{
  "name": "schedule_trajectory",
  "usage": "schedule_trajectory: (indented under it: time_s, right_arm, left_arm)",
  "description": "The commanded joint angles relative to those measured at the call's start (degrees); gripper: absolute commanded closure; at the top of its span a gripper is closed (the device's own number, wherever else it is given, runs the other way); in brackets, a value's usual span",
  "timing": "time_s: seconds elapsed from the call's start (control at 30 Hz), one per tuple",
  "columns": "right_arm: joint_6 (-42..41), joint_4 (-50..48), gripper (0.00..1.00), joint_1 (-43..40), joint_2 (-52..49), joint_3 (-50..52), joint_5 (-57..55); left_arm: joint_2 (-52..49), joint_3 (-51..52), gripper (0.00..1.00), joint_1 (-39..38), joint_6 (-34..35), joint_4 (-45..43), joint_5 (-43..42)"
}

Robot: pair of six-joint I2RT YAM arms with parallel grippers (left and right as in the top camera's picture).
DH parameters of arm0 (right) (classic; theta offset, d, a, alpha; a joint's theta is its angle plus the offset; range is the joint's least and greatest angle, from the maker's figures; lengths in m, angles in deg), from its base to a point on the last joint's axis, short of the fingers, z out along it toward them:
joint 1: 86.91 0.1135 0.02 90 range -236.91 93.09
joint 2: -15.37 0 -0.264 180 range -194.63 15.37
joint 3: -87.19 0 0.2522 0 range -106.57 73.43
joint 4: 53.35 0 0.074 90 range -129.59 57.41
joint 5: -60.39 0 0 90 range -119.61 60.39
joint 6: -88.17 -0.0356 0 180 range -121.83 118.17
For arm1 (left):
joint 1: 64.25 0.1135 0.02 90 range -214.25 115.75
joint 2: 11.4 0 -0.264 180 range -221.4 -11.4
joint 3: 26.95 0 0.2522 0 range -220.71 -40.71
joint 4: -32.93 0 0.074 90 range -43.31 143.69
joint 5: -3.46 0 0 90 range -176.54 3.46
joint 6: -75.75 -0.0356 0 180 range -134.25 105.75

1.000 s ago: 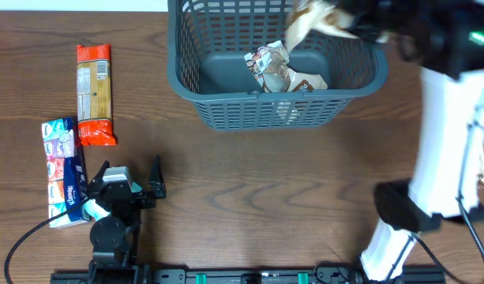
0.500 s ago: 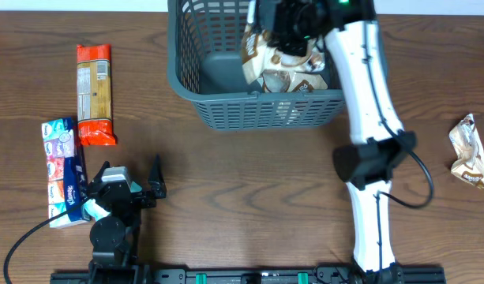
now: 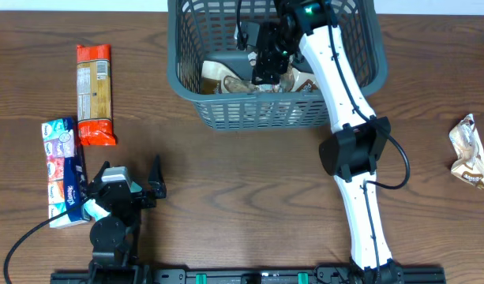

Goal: Pack container
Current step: 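Drop the Pantree pouch into the basket with the right gripper, then reach the right gripper to the last pouch at the right edge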

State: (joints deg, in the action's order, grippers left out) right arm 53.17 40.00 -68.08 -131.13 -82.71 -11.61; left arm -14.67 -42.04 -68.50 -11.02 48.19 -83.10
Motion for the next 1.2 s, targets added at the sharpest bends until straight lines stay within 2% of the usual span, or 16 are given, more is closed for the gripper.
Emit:
schedule_trajectory:
  time_s: [0.0, 0.07, 0.2, 0.33, 0.43, 0.53, 0.67, 0.9, 1.03, 1.17]
  right_arm:
    - [-1.42, 1.09, 0.05, -2.23, 8.41, -0.50, -0.81]
    - [-1.40, 0.61, 0.01, -4.22, 12.94, -0.52, -2.45]
    - [-2.56, -2.27, 0.01, -9.77, 22.27, -0.52, -3.02]
    - [-12.59, -7.26, 0.01, -18.40, 29.90, -0.52, -6.12]
    - [-23.12, -8.46, 0.01, -27.43, 33.38, -0.52, -7.56]
    - [-34.71, -4.92, 0.07, -36.79, 34.29, -0.52, -9.66]
    - [-39.28, 7.23, 0.17, -45.97, 33.22, -0.50, -9.64]
    - [-39.56, 15.56, 0.15, -51.93, 33.73, -0.50, -9.66]
    - [-43.95, 17.75, 0.19, -53.83, 34.16, -0.09, -9.33]
    - [-44.70, 17.75, 0.22, -53.24, 37.20, 5.35, -7.54]
  left_arm:
    - [-0.07, 1.05, 0.01, -0.17, 0.59, 2.12, 1.73]
    - [-0.07, 1.05, 0.01, -0.17, 0.57, 2.12, 1.73]
    - [-0.07, 1.05, 0.02, -0.17, 0.59, 2.12, 1.73]
    - [-0.07, 1.05, 0.01, -0.17, 0.57, 2.12, 1.73]
    - [-0.07, 1.05, 0.01, -0.17, 0.57, 2.14, 1.73]
    - [-0.07, 1.05, 0.01, -0.17, 0.57, 2.14, 1.73]
    - [-0.07, 1.05, 0.01, -0.17, 0.59, 2.12, 1.73]
    - [-0.07, 1.05, 0.01, -0.17, 0.57, 2.12, 1.73]
    - [-0.07, 1.05, 0.01, -0.17, 0.57, 2.12, 1.73]
    - [-0.07, 1.05, 0.01, -0.17, 0.57, 2.12, 1.73]
